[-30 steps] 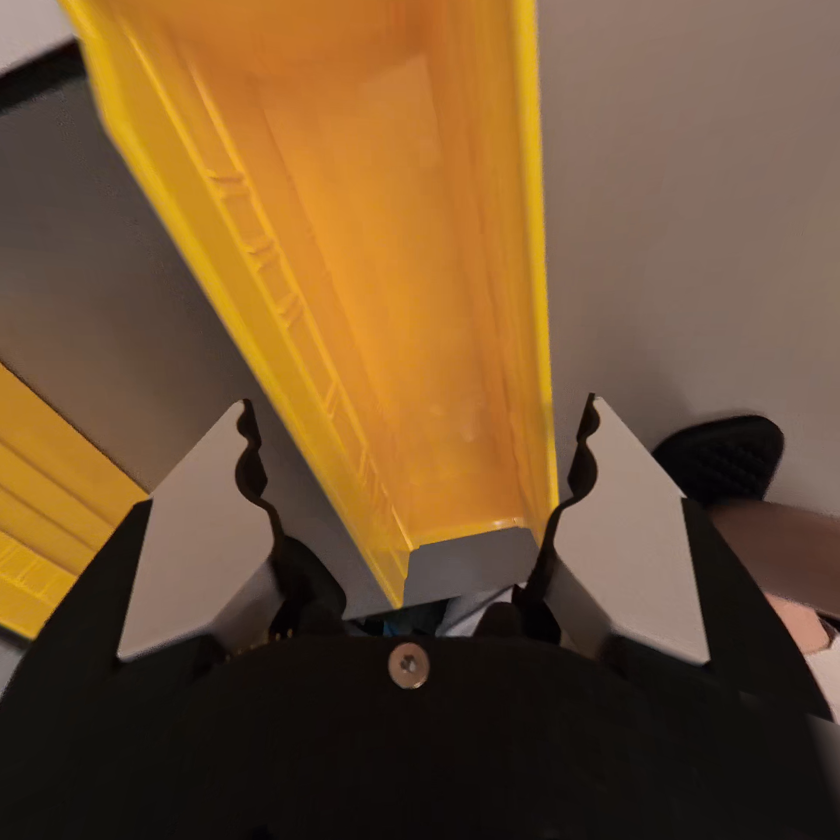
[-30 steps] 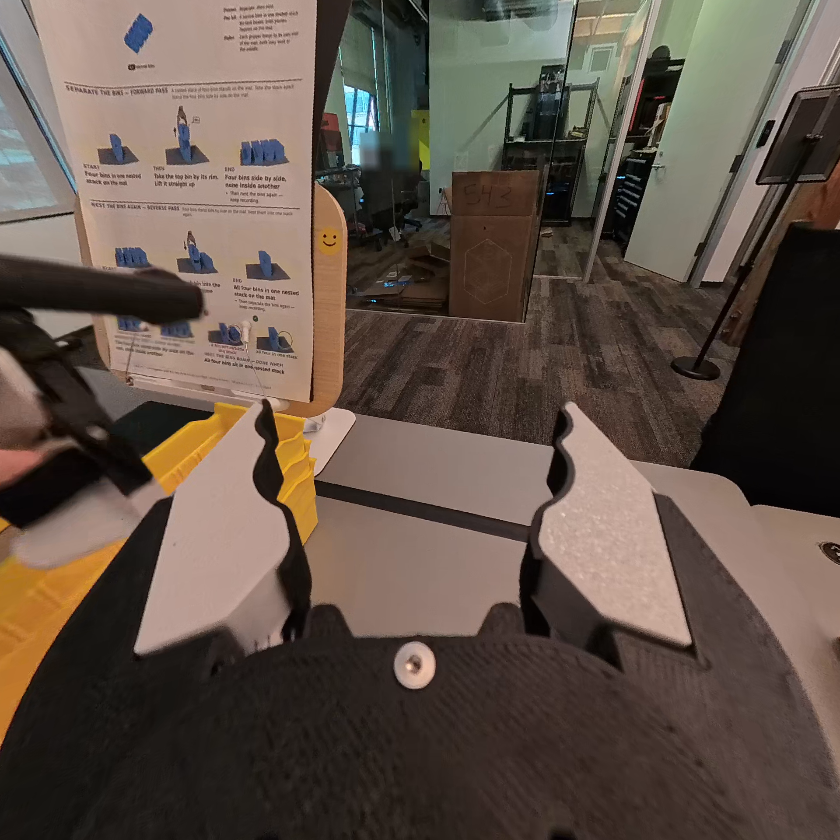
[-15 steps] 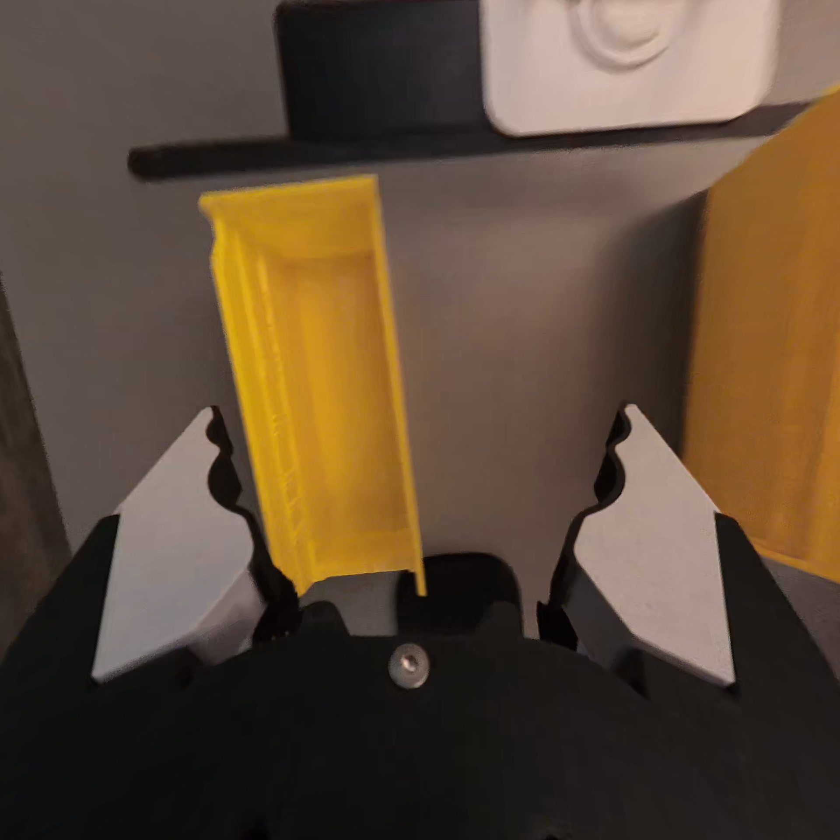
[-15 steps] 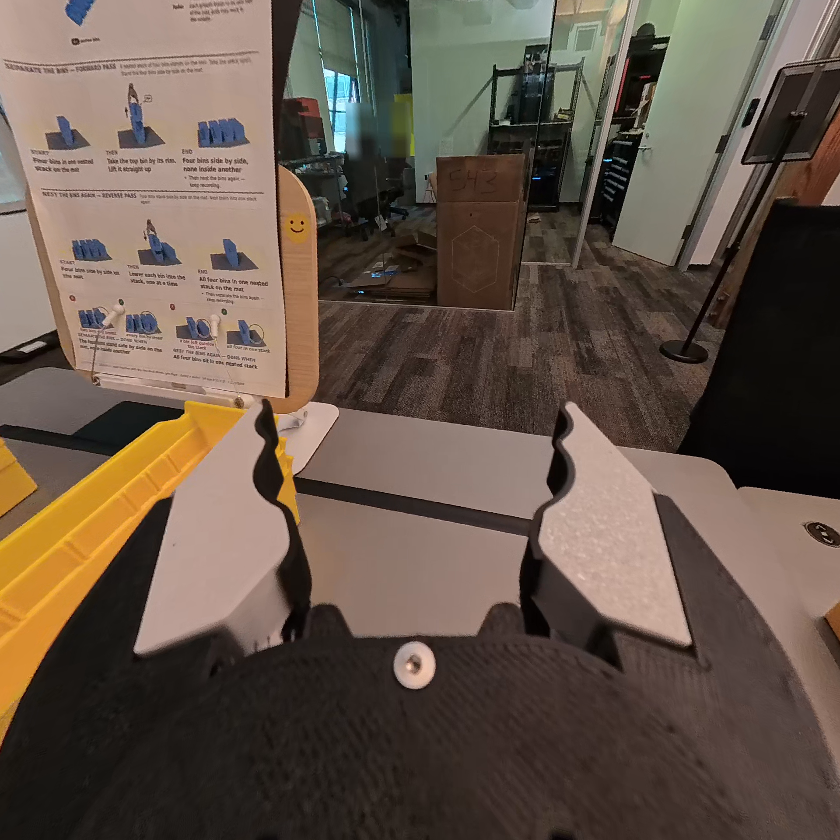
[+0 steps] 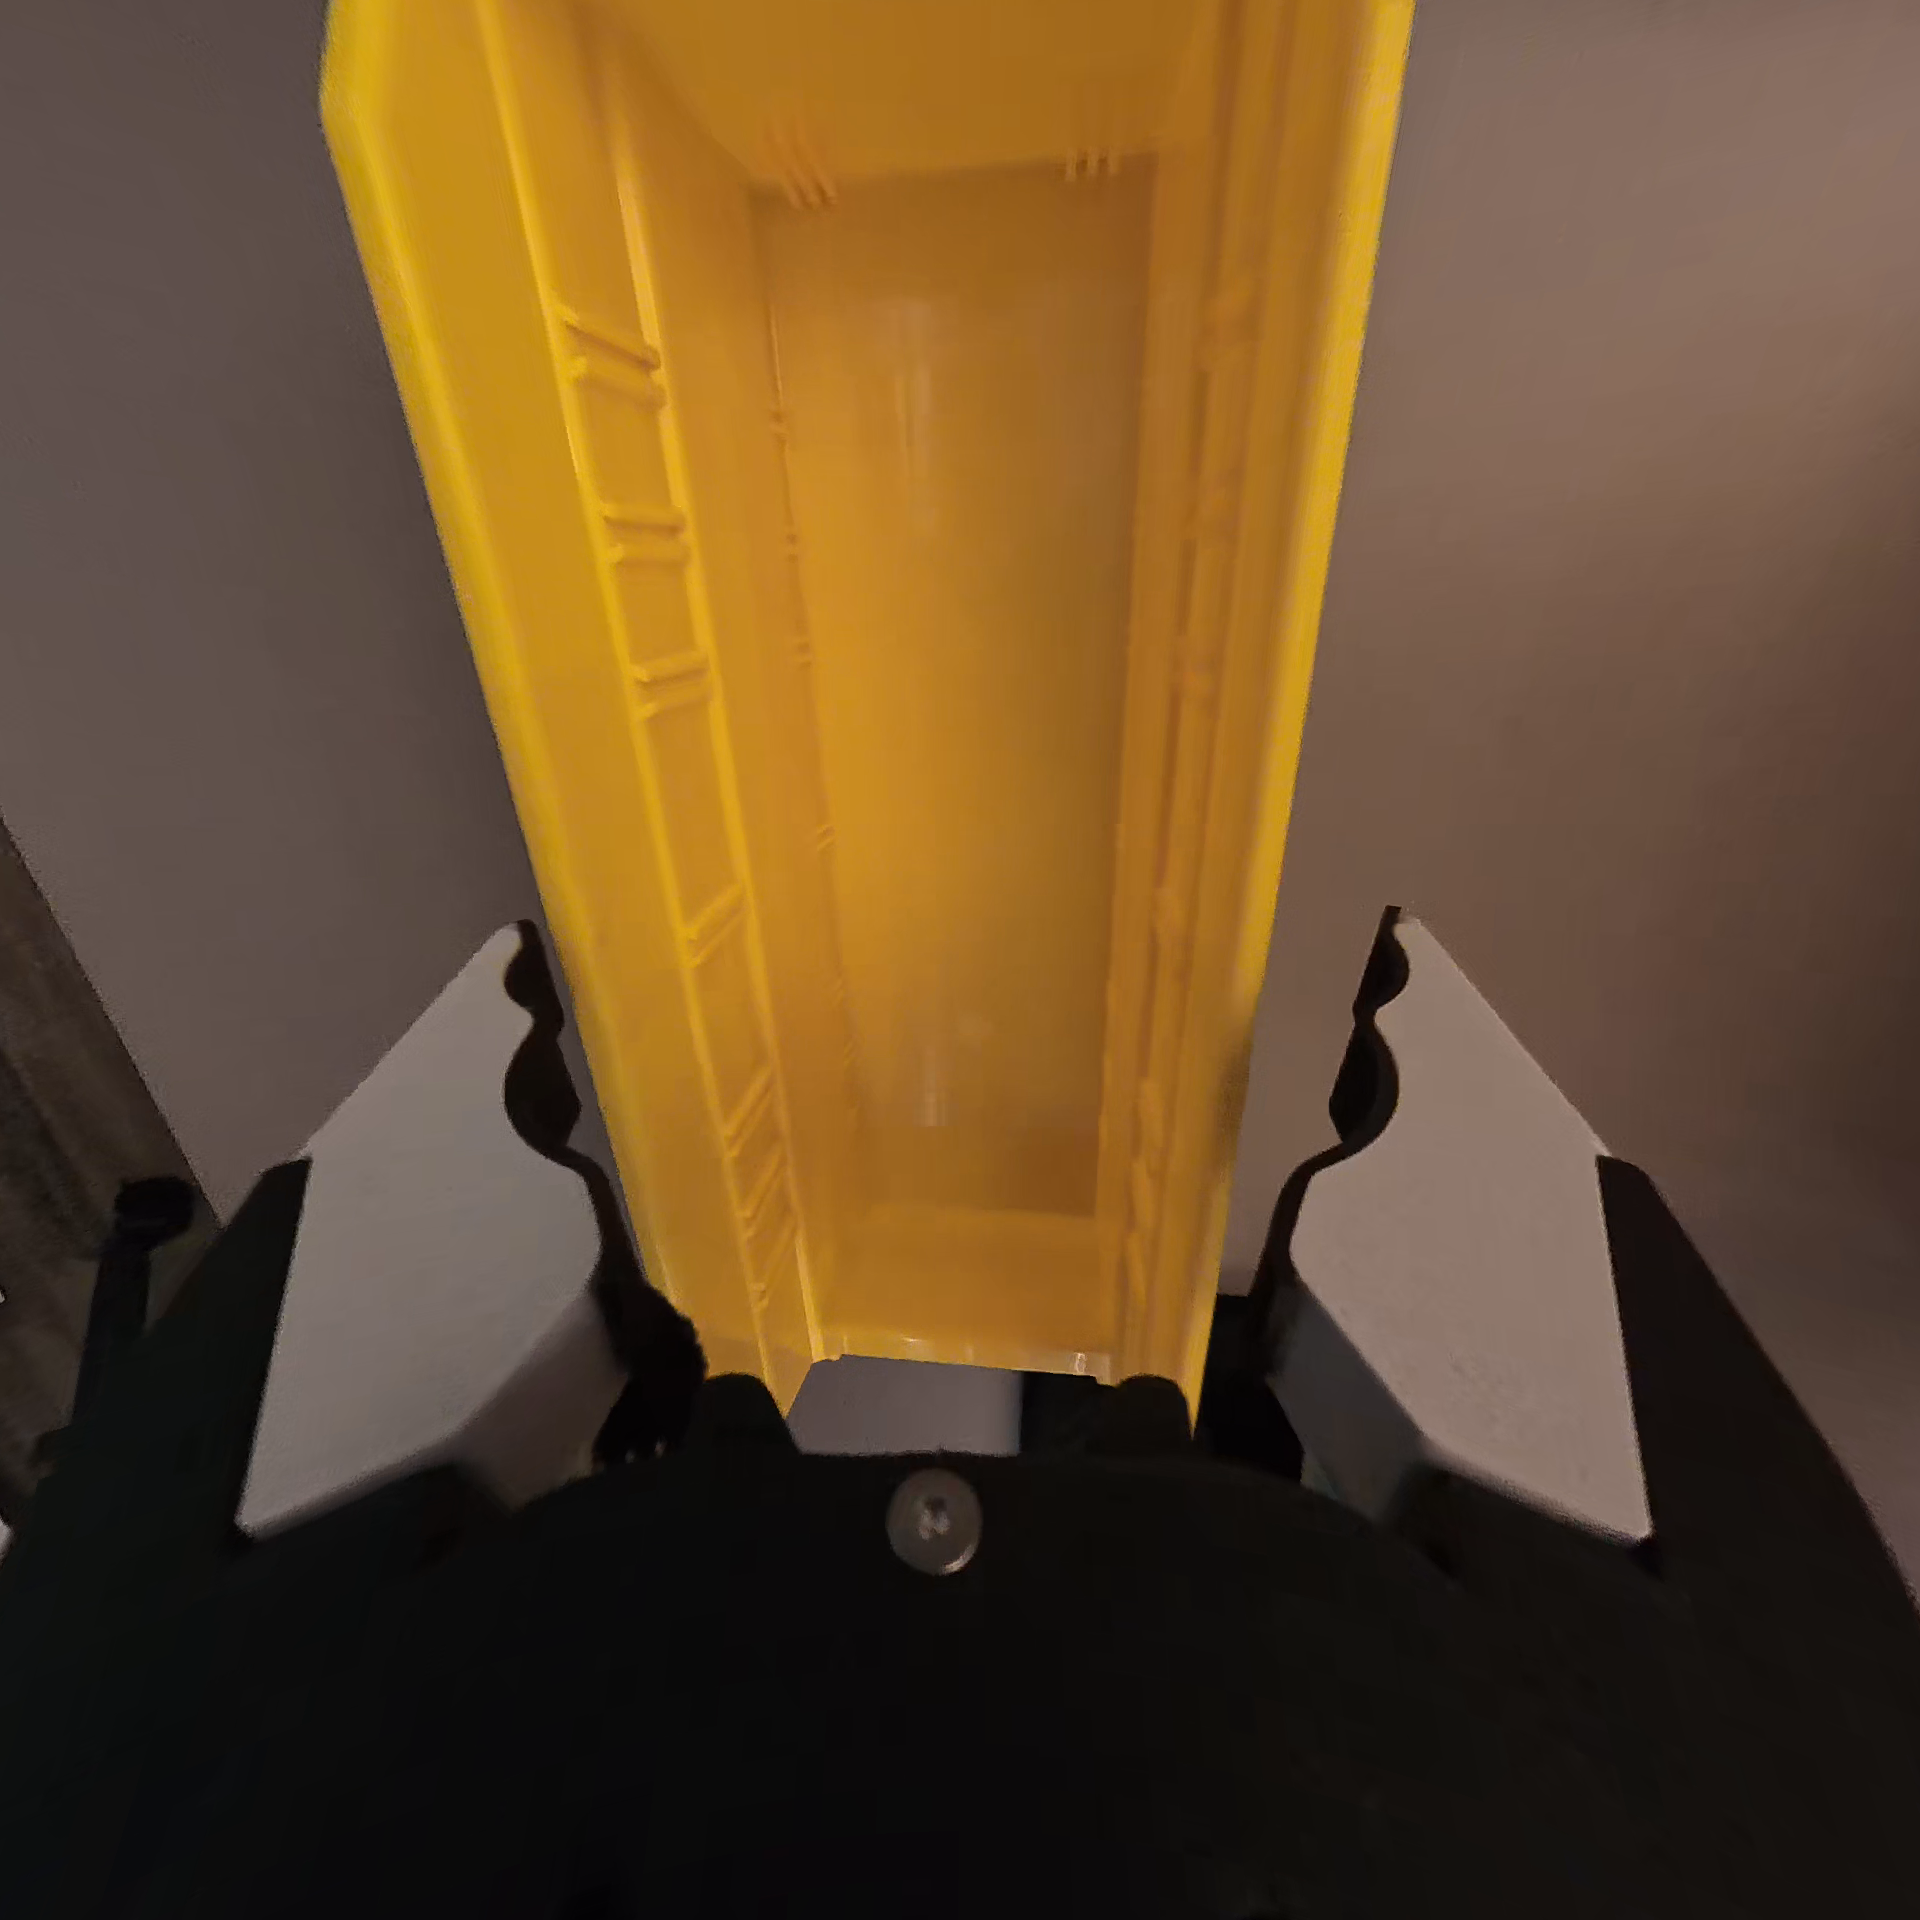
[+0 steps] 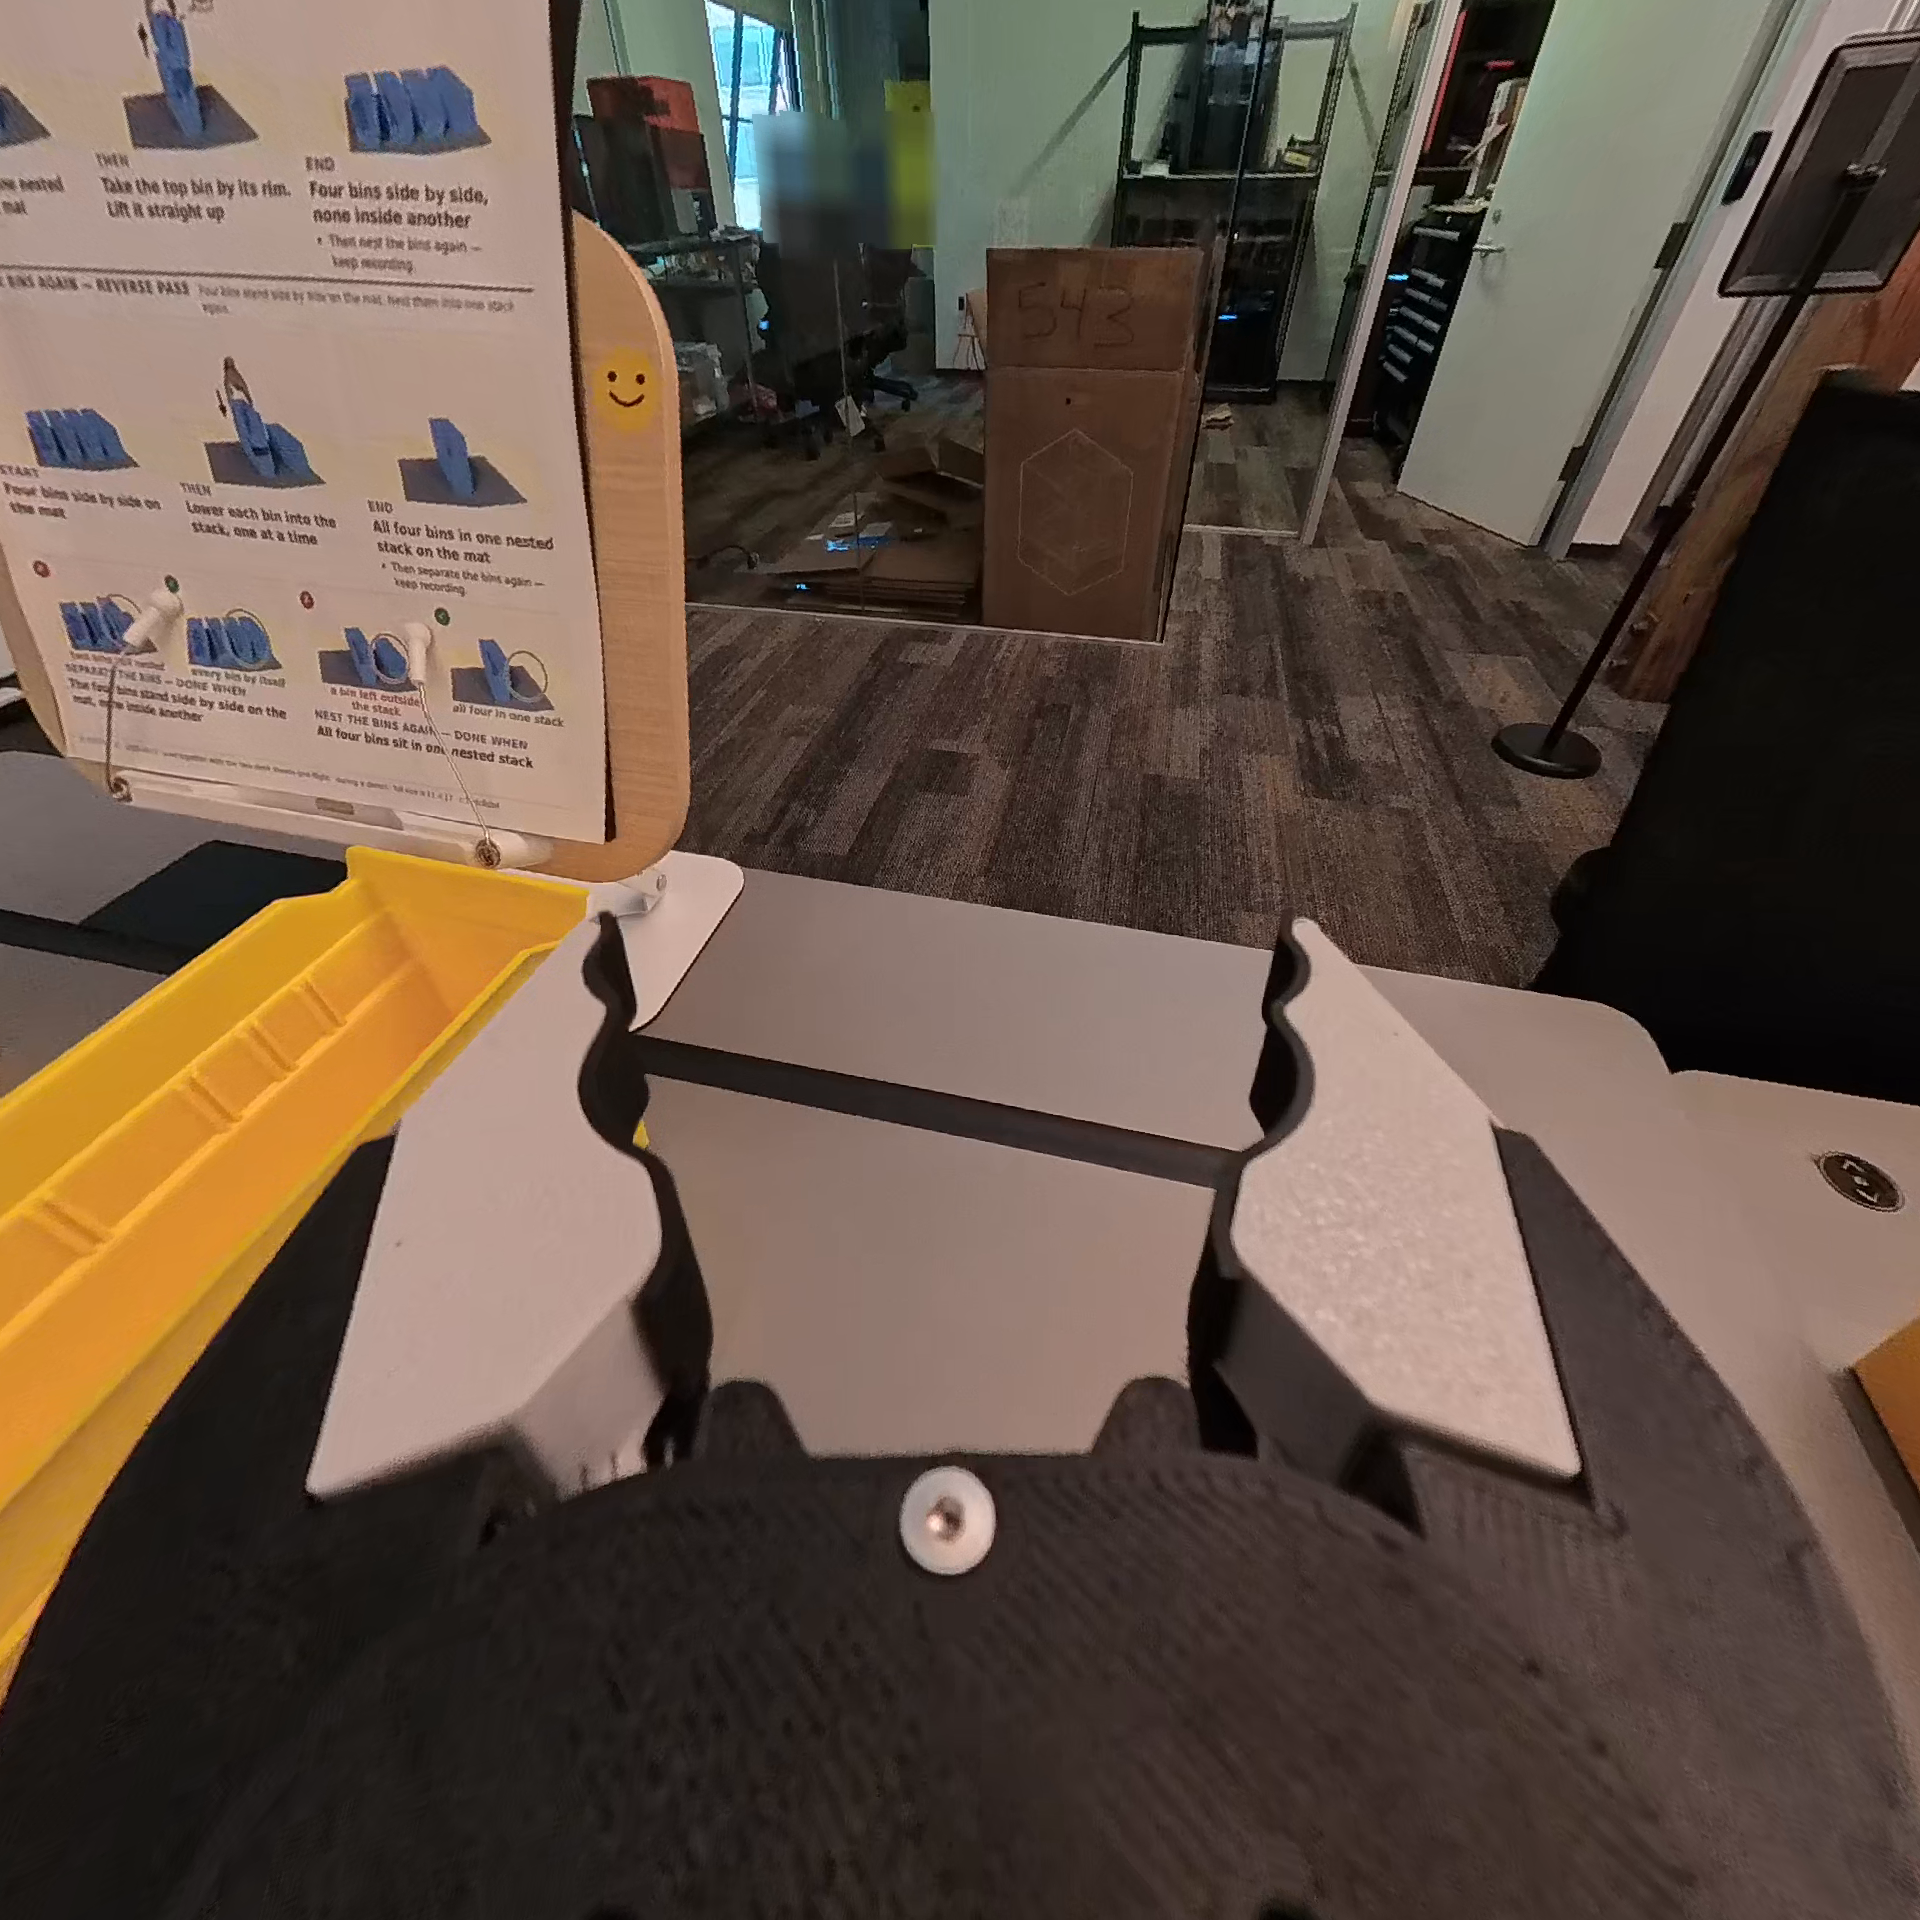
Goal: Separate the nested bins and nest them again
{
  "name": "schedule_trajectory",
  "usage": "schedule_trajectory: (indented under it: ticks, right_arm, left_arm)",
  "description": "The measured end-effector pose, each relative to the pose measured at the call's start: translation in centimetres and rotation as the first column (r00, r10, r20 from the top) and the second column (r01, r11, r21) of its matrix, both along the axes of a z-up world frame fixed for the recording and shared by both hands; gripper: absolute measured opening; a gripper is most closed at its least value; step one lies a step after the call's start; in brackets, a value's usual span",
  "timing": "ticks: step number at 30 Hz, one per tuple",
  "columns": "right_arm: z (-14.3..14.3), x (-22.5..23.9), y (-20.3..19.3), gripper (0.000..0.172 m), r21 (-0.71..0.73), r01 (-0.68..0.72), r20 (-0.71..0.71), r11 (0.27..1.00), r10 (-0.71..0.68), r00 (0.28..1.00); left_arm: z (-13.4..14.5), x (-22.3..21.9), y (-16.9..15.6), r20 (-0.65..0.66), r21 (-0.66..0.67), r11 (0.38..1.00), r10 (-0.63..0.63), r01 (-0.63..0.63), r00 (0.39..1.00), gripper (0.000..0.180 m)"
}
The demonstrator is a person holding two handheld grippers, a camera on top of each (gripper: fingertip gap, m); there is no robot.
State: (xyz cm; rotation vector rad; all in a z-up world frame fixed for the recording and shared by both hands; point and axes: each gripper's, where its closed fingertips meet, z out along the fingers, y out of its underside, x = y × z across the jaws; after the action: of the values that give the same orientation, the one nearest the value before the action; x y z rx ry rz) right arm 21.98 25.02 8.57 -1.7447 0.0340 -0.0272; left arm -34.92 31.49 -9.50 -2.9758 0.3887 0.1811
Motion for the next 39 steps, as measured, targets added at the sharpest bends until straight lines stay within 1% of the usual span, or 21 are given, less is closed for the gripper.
schedule_trajectory:
  ticks: [6, 10, 15, 17, 25, 31, 33, 36, 39]
  right_arm:
    - [-0.3, -0.3, 0.3, 0.120, -0.013, -0.011, 0.006, 1.000, 0.011, 1.000]
    - [-0.3, -0.4, 0.4, 0.121, -0.015, -0.015, 0.001, 1.000, 0.015, 1.000]
    - [-0.5, -0.4, 0.5, 0.121, -0.022, -0.021, -0.003, 1.000, 0.021, 1.000]
    - [-0.5, -0.4, 0.6, 0.121, -0.026, -0.023, -0.004, 0.999, 0.023, 1.000]
    - [-0.6, -0.7, 0.6, 0.120, -0.030, -0.038, -0.015, 0.999, 0.037, 0.999]
    - [-0.6, -0.7, 0.7, 0.120, -0.031, -0.047, -0.024, 0.998, 0.046, 0.999]
    - [-0.6, -0.7, 0.7, 0.120, -0.031, -0.050, -0.030, 0.998, 0.049, 0.998]
    - [-0.7, -0.5, 0.7, 0.120, -0.032, -0.050, -0.039, 0.998, 0.049, 0.998]
    - [-0.7, -0.4, 0.7, 0.120, -0.034, -0.053, -0.049, 0.998, 0.051, 0.997]
  left_arm:
    - [-1.2, -0.6, -0.1, -0.008, -0.052, 0.998, 0.022, -0.022, 1.000, 0.143]
    - [-1.4, -0.7, -0.2, 0.025, -0.069, 0.997, 0.027, -0.026, 0.999, 0.145]
    - [-1.7, -1.5, -1.0, 0.002, -0.109, 0.992, 0.062, -0.062, 0.998, 0.150]
    - [-1.8, -1.8, -1.4, -0.028, -0.127, 0.990, 0.049, -0.052, 0.998, 0.146]
    - [-1.4, -1.8, -2.7, -0.062, -0.176, 0.984, 0.022, -0.032, 0.998, 0.125]
    - [-0.8, -1.6, -3.7, -0.048, -0.216, 0.975, 0.038, -0.048, 0.998, 0.118]
    - [-0.4, -1.7, -3.8, -0.066, -0.217, 0.975, 0.040, -0.054, 0.997, 0.117]
    - [0.7, -1.7, -4.0, -0.101, -0.211, 0.976, 0.032, -0.053, 0.994, 0.116]
    - [2.2, -0.9, -4.4, -0.107, -0.216, 0.975, 0.029, -0.051, 0.994, 0.116]
